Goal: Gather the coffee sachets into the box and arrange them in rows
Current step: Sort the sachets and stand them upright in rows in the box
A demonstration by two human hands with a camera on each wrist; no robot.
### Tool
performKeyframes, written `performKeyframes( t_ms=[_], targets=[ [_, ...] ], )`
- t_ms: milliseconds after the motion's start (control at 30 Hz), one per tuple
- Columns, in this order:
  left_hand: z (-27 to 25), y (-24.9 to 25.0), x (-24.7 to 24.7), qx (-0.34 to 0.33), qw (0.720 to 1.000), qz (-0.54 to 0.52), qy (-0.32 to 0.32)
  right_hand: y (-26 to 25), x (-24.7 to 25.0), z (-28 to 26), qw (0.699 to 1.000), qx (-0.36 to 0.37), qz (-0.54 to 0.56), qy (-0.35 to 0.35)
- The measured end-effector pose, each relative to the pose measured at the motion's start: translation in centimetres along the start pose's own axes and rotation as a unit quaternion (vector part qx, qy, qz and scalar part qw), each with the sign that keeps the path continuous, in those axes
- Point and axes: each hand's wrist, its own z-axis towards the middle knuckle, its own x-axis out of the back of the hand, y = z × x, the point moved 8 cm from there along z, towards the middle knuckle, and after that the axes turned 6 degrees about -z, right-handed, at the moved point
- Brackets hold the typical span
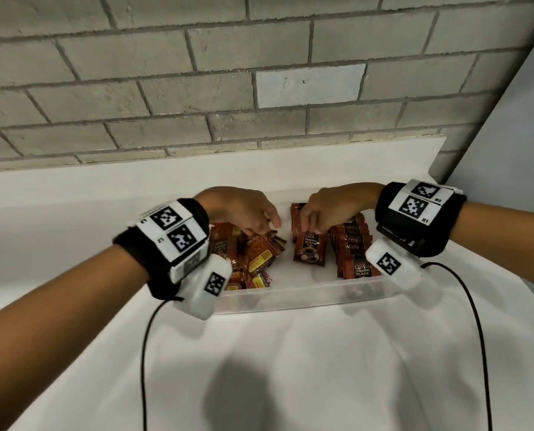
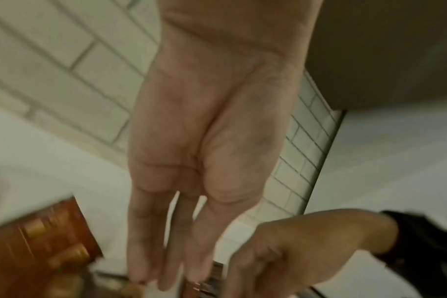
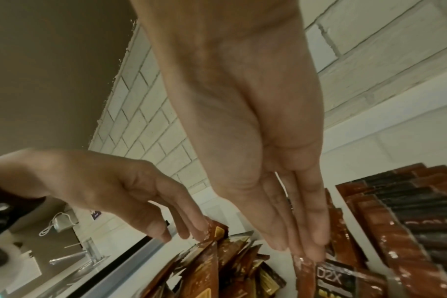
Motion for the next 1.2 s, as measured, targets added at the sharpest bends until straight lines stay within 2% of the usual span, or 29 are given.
performKeyframes(
  t_ms=[100,167,267,333,533,700,833,900,1000,1067,1133,1200],
  targets=[
    [-0.8,-1.9,0.6,0.003,0.992,0.123,-0.005,-1.3,-0.6,0.3,0.999,0.016,0.003,-0.041],
    [-0.8,-2.6,0.3,0.001,0.984,0.177,-0.008,-2.2,-2.0,0.4,0.992,0.027,-0.04,-0.113],
    [-0.2,-2.5,-0.6,-0.035,0.975,0.22,-0.009,-2.8,-4.9,0.3,0.964,0.013,-0.134,-0.229],
    [0.1,-2.0,-0.9,-0.053,0.973,0.223,-0.009,-2.8,-5.9,0.3,0.947,-0.006,-0.181,-0.263],
    [1.6,-1.0,-1.4,-0.061,0.969,0.238,-0.026,-1.5,-6.5,0.3,0.908,-0.021,-0.326,-0.263],
    [2.7,0.5,-2.1,-0.057,0.967,0.246,-0.048,-0.5,-6.6,1.1,0.9,-0.033,-0.357,-0.249],
    [3.7,1.1,-3.0,-0.047,0.962,0.261,-0.067,0.2,-6.6,1.9,0.899,-0.058,-0.37,-0.226],
    [4.2,1.3,-3.2,-0.048,0.962,0.259,-0.068,0.6,-6.6,2.3,0.909,-0.061,-0.348,-0.221],
    [4.9,1.4,-2.7,-0.051,0.967,0.25,-0.02,1.0,-6.9,2.3,0.926,-0.069,-0.287,-0.236],
    [5.2,1.5,-2.2,-0.047,0.968,0.245,0.027,0.6,-7.0,1.9,0.929,-0.062,-0.271,-0.246],
    [5.5,1.3,-2.3,-0.029,0.964,0.264,0.016,0.0,-6.7,1.4,0.932,-0.04,-0.26,-0.25],
    [6.0,1.1,-2.3,-0.013,0.962,0.272,0.004,-0.8,-5.6,1.0,0.941,-0.015,-0.257,-0.22]
  ],
)
